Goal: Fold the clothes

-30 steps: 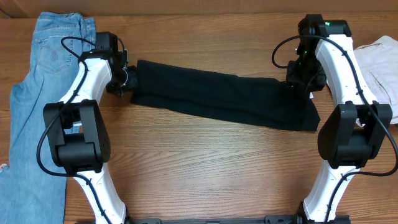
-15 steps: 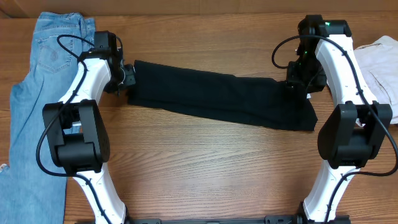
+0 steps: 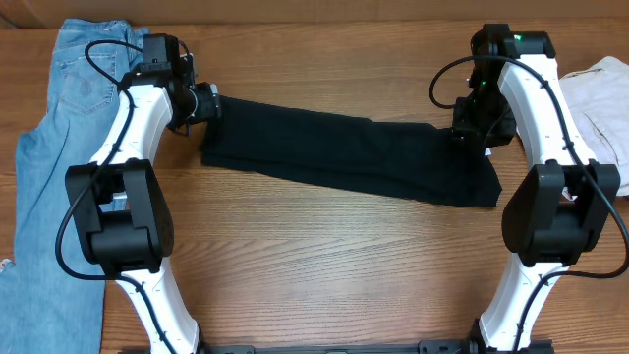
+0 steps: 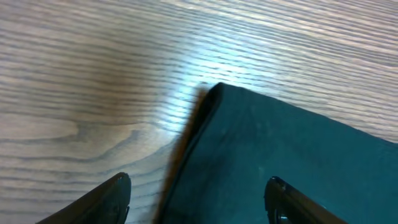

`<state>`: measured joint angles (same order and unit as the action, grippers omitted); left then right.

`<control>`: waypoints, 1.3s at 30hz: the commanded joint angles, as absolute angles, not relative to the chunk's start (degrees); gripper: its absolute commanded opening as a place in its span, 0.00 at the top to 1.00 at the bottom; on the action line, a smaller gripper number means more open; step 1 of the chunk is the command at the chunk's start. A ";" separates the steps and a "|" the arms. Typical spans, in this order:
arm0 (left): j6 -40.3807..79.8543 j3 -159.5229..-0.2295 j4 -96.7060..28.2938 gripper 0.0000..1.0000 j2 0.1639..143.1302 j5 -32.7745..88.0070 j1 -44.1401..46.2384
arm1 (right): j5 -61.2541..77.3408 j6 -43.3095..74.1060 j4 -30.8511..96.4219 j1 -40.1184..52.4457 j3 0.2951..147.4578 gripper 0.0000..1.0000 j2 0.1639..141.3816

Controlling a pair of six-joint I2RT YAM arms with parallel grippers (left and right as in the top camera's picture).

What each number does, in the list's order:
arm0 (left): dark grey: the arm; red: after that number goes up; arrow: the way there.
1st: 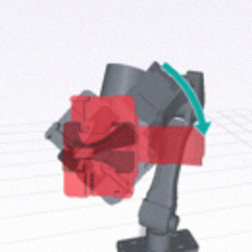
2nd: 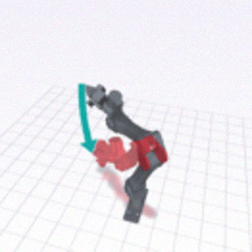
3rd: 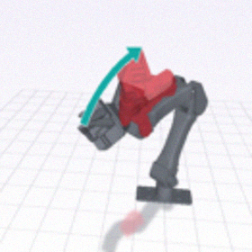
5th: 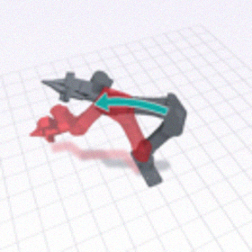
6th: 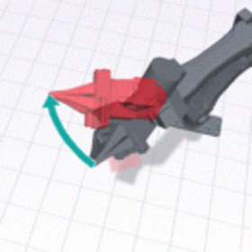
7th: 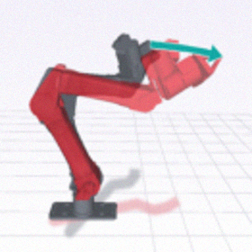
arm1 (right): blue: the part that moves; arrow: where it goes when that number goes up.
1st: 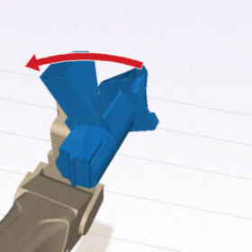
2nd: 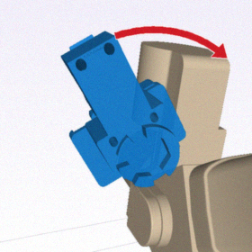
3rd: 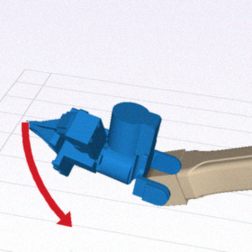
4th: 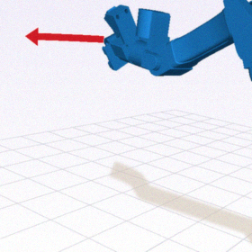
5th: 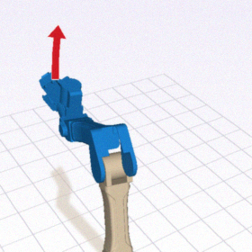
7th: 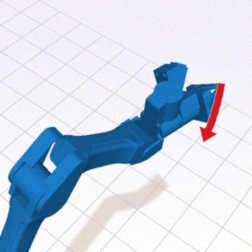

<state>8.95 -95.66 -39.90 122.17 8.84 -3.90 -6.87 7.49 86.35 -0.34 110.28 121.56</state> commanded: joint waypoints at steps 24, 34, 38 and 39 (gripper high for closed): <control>-1.78 -96.57 -43.48 0.81 133.38 20.62 -2.55 | -7.25 7.51 86.87 -0.62 110.21 0.44 121.56; 0.64 -98.91 -46.15 0.96 128.42 16.95 -14.02 | -5.93 7.51 85.25 -1.08 110.37 0.45 121.38; 0.64 -101.58 -47.79 0.96 125.43 15.92 -19.53 | -4.34 7.49 84.20 -1.72 110.37 0.45 121.38; 0.64 -103.46 -49.43 0.96 124.77 15.94 -21.47 | -4.21 7.49 83.85 -1.74 110.37 0.45 121.38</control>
<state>0.03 -98.91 -47.64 129.23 18.83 -16.99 -5.52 7.46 84.51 -0.99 110.26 121.56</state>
